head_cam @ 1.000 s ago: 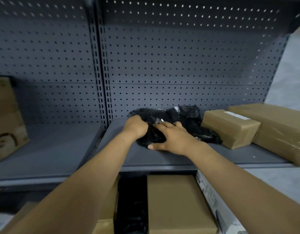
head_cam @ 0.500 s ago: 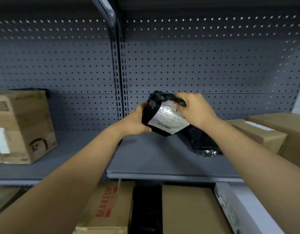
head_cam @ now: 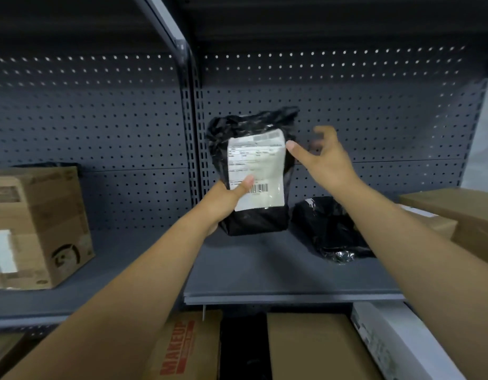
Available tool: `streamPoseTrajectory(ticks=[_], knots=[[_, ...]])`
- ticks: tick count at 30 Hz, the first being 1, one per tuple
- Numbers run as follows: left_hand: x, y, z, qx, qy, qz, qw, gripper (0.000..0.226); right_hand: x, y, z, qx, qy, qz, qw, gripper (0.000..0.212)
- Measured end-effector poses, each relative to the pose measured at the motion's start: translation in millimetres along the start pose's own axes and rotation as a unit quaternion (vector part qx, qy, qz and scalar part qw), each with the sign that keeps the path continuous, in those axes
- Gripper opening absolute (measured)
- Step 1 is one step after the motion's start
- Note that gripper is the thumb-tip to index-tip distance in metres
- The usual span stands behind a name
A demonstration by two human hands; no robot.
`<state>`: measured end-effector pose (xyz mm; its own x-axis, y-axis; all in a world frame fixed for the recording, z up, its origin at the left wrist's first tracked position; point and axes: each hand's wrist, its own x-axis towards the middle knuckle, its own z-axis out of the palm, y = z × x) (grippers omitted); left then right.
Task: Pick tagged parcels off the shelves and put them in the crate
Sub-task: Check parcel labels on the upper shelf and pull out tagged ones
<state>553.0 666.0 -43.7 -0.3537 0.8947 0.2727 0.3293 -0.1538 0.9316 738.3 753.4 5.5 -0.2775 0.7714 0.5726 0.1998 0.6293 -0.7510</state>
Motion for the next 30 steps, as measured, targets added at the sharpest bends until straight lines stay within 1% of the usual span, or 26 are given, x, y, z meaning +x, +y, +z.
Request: streamPoseTrajectory(ticks=[2, 4, 6, 7, 9, 12, 14, 16, 17, 19, 21, 23, 25, 27, 28, 29, 30], knots=[[4.5, -2.8, 3.9, -0.067, 0.010, -0.027, 0.997, 0.052, -8.1, 12.2, 3.6, 0.001, -0.070, 0.097, 0.993, 0.084], [8.9, -6.4, 7.8, -0.108, 0.019, -0.042, 0.993, 0.050, -18.7, 26.2, 10.2, -0.022, -0.150, 0.139, 0.979, 0.086], [11.2, -8.9, 13.8, -0.115, 0.012, -0.048, 0.992, 0.047, -26.9, 38.8, 18.1, -0.013, -0.206, 0.143, 0.968, 0.071], [11.8, -9.1, 16.9, -0.110, 0.007, -0.052, 0.993, 0.047, -29.1, 44.7, 22.0, -0.003, -0.216, 0.138, 0.967, 0.061], [12.6, -9.5, 21.0, -0.098, -0.001, -0.055, 0.994, 0.051, -30.3, 52.7, 27.5, 0.011, -0.203, 0.132, 0.970, 0.048], [12.4, -9.3, 22.1, -0.088, 0.016, -0.067, 0.994, 0.063, -27.3, 57.3, 32.4, 0.019, -0.154, 0.135, 0.979, 0.042], [11.2, -11.6, 20.0, -0.006, 0.032, -0.082, 0.996, 0.066, -23.5, 59.9, 37.6, 0.008, -0.125, 0.132, 0.983, 0.037], [13.1, -19.4, 17.3, 0.064, 0.050, -0.094, 0.992, 0.063, -21.1, 60.9, 45.4, -0.003, -0.101, 0.135, 0.986, 0.042], [14.5, -23.1, 16.7, 0.080, 0.061, -0.102, 0.990, 0.061, -20.5, 61.5, 50.4, -0.011, -0.089, 0.139, 0.986, 0.045], [17.8, -29.0, 18.0, 0.103, 0.093, -0.104, 0.985, 0.061, -20.8, 63.0, 61.8, -0.026, -0.072, 0.144, 0.987, 0.044], [21.6, -33.4, 20.4, 0.149, 0.131, -0.097, 0.975, 0.059, -22.7, 65.8, 72.4, -0.018, -0.094, 0.152, 0.984, 0.041], [24.6, -37.3, 21.6, 0.199, 0.162, -0.099, 0.961, 0.055, -26.3, 69.1, 77.9, -0.014, -0.159, 0.149, 0.976, 0.045], [27.4, -42.3, 20.6, 0.236, 0.183, -0.118, 0.947, 0.058, -27.0, 74.0, 74.6, -0.072, -0.209, 0.123, 0.968, 0.056], [29.1, -47.8, 17.6, 0.284, 0.227, -0.128, 0.923, 0.067, -21.7, 80.6, 61.9, -0.149, -0.199, 0.100, 0.964, 0.065], [27.8, -47.5, 16.9, 0.313, 0.260, -0.109, 0.907, 0.067, -17.9, 84.5, 53.0, -0.181, -0.184, 0.094, 0.962, 0.065], [27.2, -46.2, 17.5, 0.338, 0.293, -0.068, 0.892, 0.060, -13.7, 88.5, 43.3, -0.217, -0.172, 0.090, 0.957, 0.063], [26.3, -43.7, 20.2, 0.349, 0.312, -0.017, 0.883, 0.050, -9.9, 92.3, 33.5, -0.257, -0.166, 0.087, 0.948, 0.060]])
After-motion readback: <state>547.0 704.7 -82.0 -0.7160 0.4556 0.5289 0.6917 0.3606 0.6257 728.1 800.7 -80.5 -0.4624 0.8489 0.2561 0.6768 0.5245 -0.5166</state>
